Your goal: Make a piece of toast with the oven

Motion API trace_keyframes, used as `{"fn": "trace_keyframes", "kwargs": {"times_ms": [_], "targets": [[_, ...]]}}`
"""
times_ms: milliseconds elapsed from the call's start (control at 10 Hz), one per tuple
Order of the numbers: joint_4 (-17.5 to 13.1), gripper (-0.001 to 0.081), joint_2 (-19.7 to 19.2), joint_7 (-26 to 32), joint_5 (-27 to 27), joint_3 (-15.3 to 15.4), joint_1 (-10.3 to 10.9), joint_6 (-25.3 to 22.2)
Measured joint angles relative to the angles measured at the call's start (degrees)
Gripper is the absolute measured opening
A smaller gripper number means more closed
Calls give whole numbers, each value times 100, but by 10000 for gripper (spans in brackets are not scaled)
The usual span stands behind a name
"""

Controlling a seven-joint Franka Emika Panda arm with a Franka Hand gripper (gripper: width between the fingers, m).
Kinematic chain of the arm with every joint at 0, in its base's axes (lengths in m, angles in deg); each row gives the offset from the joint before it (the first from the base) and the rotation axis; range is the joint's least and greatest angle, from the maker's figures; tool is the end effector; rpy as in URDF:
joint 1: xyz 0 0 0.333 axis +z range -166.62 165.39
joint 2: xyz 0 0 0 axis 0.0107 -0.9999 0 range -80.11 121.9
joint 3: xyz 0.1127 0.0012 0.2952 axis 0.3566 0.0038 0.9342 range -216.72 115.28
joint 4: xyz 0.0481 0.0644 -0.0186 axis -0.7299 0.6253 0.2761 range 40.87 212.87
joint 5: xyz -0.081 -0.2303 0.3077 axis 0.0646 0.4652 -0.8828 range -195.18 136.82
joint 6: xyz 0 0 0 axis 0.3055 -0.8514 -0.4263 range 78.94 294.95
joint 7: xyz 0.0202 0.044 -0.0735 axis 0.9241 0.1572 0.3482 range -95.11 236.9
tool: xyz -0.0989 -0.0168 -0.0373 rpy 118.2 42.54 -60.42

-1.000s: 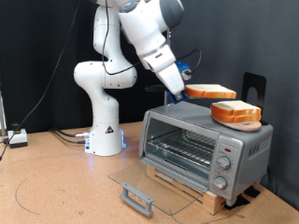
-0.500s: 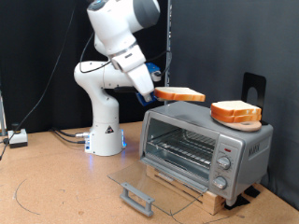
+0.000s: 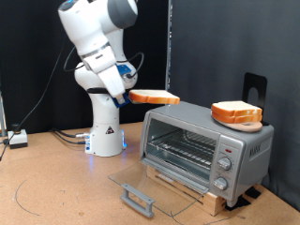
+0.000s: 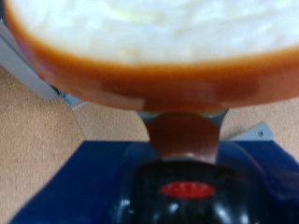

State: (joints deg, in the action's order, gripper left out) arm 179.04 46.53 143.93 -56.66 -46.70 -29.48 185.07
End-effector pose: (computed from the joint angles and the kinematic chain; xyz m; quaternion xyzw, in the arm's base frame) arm 0.3676 -0.1286 0.4401 -0.9215 -0.3142 -0.0941 0.2080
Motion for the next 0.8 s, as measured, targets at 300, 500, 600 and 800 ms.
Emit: {"fn": "trace_keyframes", "kwargs": {"times_ms": [300, 500, 600, 800], "targets": [[-88, 395, -146, 407, 269, -393, -242, -87], [-226, 395, -325, 607, 365, -576, -367, -144], [-212, 395, -324, 606, 364, -565, -366, -139], [29, 395, -342, 740, 194, -536, -354, 205]]}}
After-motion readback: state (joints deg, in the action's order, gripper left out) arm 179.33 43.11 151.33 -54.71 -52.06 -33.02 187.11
